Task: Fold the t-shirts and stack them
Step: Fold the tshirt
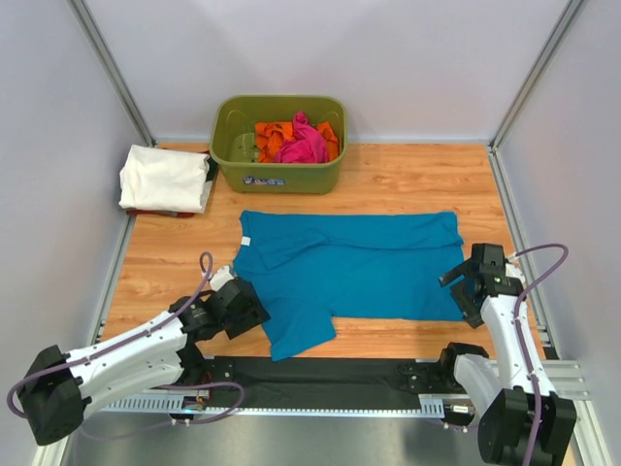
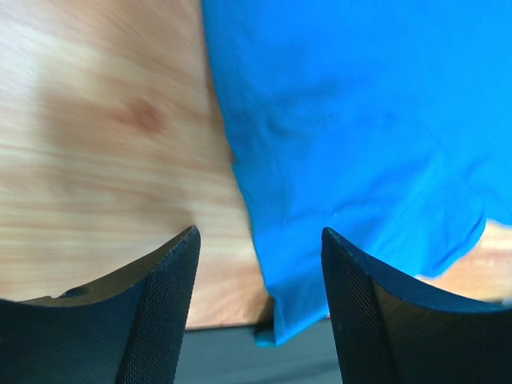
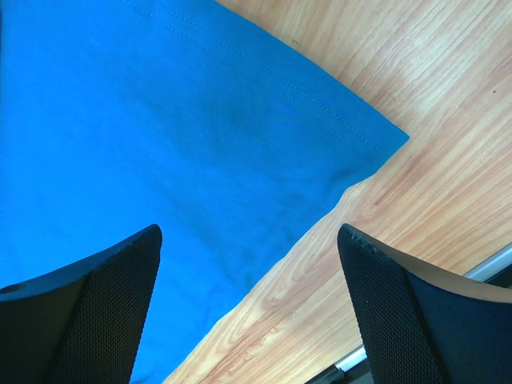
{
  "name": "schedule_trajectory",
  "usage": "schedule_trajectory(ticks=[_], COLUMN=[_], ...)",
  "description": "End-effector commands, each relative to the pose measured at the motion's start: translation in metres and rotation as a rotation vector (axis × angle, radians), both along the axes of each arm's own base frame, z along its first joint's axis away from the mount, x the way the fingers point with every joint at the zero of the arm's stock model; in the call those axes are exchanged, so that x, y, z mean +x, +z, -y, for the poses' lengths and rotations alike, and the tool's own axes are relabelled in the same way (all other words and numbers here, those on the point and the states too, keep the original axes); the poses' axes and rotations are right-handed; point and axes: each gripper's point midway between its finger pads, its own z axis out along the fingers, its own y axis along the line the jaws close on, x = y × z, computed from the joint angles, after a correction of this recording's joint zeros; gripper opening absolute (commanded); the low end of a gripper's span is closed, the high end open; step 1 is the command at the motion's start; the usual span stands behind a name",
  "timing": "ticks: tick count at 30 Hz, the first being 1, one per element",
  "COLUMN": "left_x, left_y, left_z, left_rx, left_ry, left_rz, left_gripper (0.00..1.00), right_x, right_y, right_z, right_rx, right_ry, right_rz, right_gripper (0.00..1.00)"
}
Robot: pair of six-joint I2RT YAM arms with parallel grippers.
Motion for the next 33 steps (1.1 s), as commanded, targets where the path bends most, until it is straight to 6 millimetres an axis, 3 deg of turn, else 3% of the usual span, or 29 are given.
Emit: schedule_trajectory(ticks=[1,3,10,14,27,33], left_x=[0.018,0.024,0.016,0.007,-0.044,-0.046], left_y=[0.004,0.005,-0.01,-0.005,0.002,0.012], left_z=[-0.016,-0.012,0.003,0.019,0.018,0.045], left_rx=[0.049,0.021,-0.039,-0.101,-0.116,-0.185], left_ry=[0.032,0.033,-0.018,-0.102,-0.12,-0.167], left_rz=[0.058,0.065,0.014,-0.011,-0.143,-0.118], left_gripper=[0.7,0.67,0.59,0.57,0.64,0.64], right_x=[0.004,0.001,-0.006,-0.009,-0.002,-0.003], right_y=[0.004,0.002,-0.008,-0.009,0.003,0.006], right_z=[0.008,0.009,0.013,0.018,0.027,0.032], right_rx=[-0.034,-0.036,-0.002,-0.004,-0.039,-0.061], right_ry=[-0.035,-0.057,-0.128,-0.15,-0.165,-0.167], right_rz=[0.041,0.035,0.03,0.02,0.073,0.069], right_gripper=[0.92,0.92,0.9,0.9,0.91,0.91])
